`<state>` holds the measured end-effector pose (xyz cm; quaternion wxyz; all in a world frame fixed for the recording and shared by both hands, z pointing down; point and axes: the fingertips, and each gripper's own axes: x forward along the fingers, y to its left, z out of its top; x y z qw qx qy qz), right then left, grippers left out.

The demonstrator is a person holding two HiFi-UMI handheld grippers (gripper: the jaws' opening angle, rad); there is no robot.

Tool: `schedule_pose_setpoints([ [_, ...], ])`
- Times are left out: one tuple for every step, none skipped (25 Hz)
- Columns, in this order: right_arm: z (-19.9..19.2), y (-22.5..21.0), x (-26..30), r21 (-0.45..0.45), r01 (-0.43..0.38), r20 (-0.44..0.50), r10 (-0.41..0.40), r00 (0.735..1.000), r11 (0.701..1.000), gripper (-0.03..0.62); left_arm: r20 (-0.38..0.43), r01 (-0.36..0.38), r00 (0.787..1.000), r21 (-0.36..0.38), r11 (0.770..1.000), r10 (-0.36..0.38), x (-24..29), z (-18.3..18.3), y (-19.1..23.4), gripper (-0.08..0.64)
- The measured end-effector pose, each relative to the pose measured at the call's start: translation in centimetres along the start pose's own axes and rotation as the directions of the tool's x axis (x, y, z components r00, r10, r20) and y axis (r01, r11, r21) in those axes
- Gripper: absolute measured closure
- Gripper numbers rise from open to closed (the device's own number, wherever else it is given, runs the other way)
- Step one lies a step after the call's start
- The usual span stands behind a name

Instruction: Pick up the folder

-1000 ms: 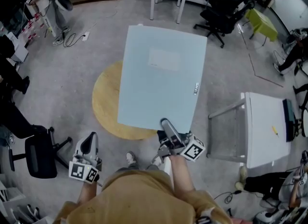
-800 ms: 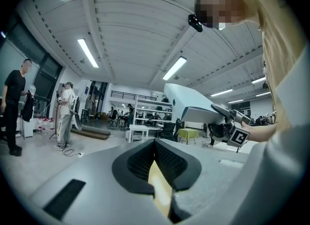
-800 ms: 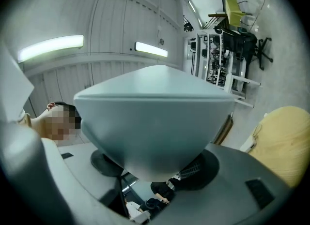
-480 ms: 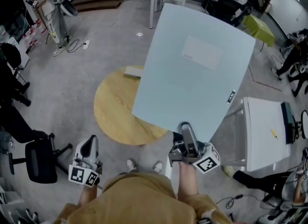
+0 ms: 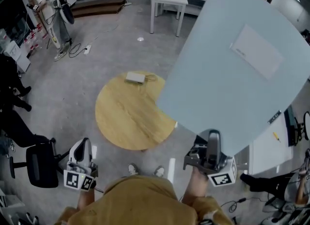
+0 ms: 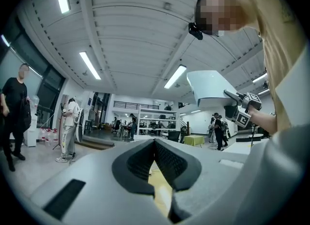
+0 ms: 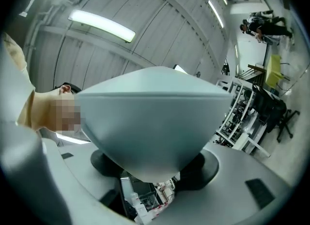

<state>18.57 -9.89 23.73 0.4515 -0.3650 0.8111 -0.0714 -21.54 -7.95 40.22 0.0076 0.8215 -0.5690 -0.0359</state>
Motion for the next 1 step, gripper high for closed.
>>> schedule_pose_setpoints([
  [0.72, 0.13, 0.03, -0.013, 0.001, 0.015, 0.000, 1.000, 1.000, 0.319, 0.005, -0.008, 1.000, 0.003, 1.000, 0.008, -0.07, 0.22, 0.22, 0.557],
])
